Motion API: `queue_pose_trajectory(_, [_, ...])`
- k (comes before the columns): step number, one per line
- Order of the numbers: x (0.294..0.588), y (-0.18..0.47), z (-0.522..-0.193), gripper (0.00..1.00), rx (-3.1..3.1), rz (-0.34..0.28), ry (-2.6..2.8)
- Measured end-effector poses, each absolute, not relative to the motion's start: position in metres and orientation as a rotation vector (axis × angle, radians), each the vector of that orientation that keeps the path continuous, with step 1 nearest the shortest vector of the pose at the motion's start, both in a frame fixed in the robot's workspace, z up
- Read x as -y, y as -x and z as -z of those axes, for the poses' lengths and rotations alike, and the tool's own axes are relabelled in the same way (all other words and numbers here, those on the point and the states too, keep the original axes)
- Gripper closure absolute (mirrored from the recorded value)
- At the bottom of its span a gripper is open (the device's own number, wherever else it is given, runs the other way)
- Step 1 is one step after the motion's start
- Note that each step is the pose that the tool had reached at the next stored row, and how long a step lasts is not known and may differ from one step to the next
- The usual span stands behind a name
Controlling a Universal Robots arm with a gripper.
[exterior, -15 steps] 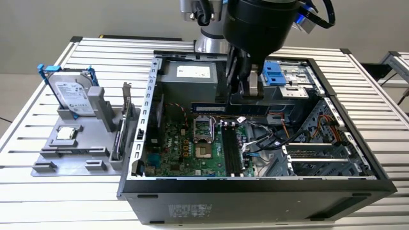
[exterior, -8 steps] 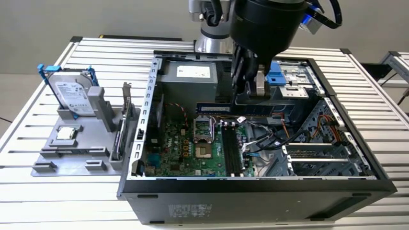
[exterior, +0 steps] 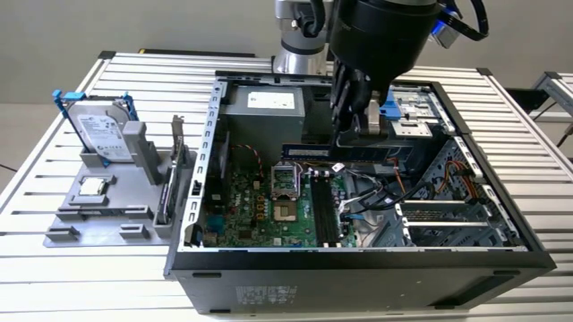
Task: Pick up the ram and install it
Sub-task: 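Pick up the ram and move it above insertion slot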
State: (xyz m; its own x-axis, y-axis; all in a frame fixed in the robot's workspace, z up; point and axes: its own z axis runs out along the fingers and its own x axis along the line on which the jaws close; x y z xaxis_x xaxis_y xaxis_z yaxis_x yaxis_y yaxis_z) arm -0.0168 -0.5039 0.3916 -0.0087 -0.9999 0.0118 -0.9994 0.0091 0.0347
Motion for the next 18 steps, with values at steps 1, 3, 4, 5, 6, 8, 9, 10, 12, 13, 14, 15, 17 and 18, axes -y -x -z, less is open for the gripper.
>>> queue_pose_trajectory(1, [0.504,0.016,-0.392,1.0,2.208,0.025,-2.188])
queue_pose_trajectory(3, [0.504,0.014,-0.392,1.0,2.209,0.025,-2.187])
queue_pose_trajectory(4, [0.504,0.014,-0.392,1.0,2.21,0.025,-2.185])
queue_pose_trajectory(5, [0.504,0.013,-0.392,1.0,2.212,0.024,-2.183])
queue_pose_trajectory(6, [0.504,0.012,-0.392,1.0,2.214,0.024,-2.182])
queue_pose_trajectory(8, [0.504,0.011,-0.392,1.0,2.214,0.024,-2.181])
queue_pose_trajectory(9, [0.504,0.01,-0.392,1.0,2.214,0.024,-2.181])
queue_pose_trajectory(10, [0.504,0.009,-0.392,1.0,2.214,0.024,-2.181])
queue_pose_trajectory(12, [0.504,0.008,-0.392,1.0,2.214,0.024,-2.181])
queue_pose_trajectory(13, [0.504,0.007,-0.391,1.0,2.214,0.024,-2.181])
queue_pose_trajectory(14, [0.504,0.006,-0.392,1.0,2.214,0.024,-2.181])
queue_pose_trajectory(15, [0.504,0.006,-0.392,1.0,2.214,0.024,-2.181])
queue_pose_trajectory(17, [0.504,0.004,-0.392,1.0,2.214,0.024,-2.181])
queue_pose_trajectory(18, [0.504,0.004,-0.391,1.0,2.214,0.024,-2.181])
